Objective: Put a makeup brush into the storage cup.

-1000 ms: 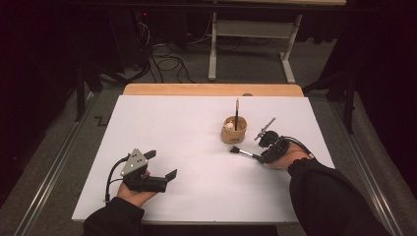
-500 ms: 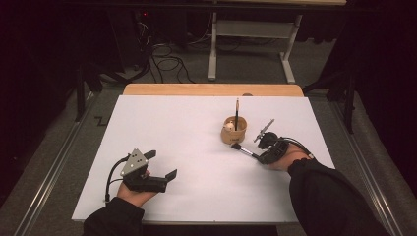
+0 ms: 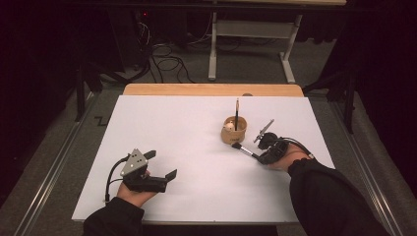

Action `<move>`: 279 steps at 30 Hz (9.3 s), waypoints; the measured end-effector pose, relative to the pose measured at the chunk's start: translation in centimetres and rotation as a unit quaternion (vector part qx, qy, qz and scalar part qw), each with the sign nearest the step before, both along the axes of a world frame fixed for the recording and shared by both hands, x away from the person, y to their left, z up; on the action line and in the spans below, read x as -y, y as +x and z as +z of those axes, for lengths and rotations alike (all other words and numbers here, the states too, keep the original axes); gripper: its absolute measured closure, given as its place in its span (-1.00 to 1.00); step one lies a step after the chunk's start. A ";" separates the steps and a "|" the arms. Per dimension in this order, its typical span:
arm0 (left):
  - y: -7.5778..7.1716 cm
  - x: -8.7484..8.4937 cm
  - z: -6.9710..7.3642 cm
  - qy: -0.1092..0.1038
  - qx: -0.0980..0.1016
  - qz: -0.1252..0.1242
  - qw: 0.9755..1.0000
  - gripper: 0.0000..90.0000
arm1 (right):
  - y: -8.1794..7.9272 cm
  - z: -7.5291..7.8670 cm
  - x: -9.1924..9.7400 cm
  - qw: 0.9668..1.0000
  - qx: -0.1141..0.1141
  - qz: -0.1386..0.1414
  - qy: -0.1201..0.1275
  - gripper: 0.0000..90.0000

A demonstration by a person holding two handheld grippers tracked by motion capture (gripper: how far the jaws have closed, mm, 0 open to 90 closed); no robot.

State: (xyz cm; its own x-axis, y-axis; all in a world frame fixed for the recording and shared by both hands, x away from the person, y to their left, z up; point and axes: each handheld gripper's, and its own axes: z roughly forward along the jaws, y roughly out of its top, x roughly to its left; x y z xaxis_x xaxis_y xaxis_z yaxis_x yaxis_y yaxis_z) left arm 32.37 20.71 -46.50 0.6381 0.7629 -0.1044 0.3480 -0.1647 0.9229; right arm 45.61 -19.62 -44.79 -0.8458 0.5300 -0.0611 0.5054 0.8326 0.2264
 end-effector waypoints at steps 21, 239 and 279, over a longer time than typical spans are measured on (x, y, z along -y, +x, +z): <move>0.0 -0.1 0.1 -0.004 0.003 0.002 1.000 -1.00 | -1.7 1.6 0.7 1.000 -0.002 -0.011 -0.007 0.80; 2.2 4.6 3.3 -0.022 0.010 -0.035 0.999 -1.00 | -10.1 -1.1 -6.6 0.874 0.241 -0.054 0.418 0.79; 2.9 7.1 2.7 -0.102 -0.013 -0.064 0.993 -0.74 | -10.8 -1.7 -7.8 0.873 0.236 -0.032 0.425 0.79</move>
